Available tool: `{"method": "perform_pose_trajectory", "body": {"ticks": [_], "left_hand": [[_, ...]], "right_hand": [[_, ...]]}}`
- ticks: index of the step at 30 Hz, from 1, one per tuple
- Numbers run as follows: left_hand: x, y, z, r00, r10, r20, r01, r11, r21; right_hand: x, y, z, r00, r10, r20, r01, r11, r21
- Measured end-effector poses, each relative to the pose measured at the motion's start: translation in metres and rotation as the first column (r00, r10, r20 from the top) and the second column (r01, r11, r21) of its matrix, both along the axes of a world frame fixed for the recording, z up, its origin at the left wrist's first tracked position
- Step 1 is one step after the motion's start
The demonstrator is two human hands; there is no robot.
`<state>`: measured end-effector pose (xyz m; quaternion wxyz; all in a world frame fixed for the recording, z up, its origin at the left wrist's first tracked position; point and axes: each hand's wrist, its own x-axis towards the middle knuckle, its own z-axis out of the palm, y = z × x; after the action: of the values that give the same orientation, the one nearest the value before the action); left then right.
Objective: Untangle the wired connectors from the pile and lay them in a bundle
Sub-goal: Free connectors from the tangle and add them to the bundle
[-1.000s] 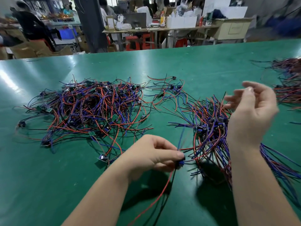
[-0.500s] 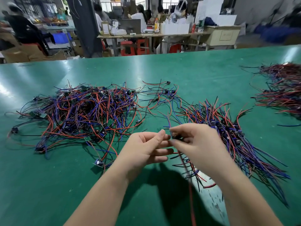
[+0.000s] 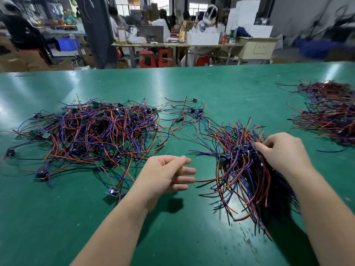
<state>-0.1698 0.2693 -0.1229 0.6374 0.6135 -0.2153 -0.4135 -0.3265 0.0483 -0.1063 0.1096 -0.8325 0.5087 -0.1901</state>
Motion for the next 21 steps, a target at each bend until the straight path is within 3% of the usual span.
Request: {"method": "perform_pose_trajectory", "body": {"ticks": [2,5,7,15,19,21], "left_hand": [[0.0,0.0,0.0,1.0,-0.005,0.016,0.005,1.0,0.022],[0.0,0.0,-0.001,0.999,-0.02,0.044,0.018,0.998,0.064],[0.0,0.0,-0.002,0.998,-0.035,0.058,0.03,0.995,0.092],[0.003,0.0,-0.003,0.993,-0.034,0.113,0.02,0.992,0.124],[0.007,-0.002,-0.008,0.975,0.074,0.208,-0.101,0.988,0.12],[0.011,-0.002,-0.013,0.929,0.124,0.348,-0.181,0.974,0.136]], "right_hand": [[0.008,0.009,-0.003,0.999,-0.023,-0.037,0.023,1.0,0.013],[0.021,0.026,-0.016,0.976,0.001,-0.216,0.053,0.969,0.242],[0.025,0.031,-0.025,0.956,0.054,-0.288,0.036,0.953,0.3],[0.028,0.012,-0.018,0.916,0.144,-0.374,-0.017,0.947,0.321],[0.03,0.016,-0.009,0.907,0.159,-0.389,-0.022,0.942,0.334],[0.034,0.023,0.002,0.908,0.157,-0.388,-0.046,0.959,0.28]]}}
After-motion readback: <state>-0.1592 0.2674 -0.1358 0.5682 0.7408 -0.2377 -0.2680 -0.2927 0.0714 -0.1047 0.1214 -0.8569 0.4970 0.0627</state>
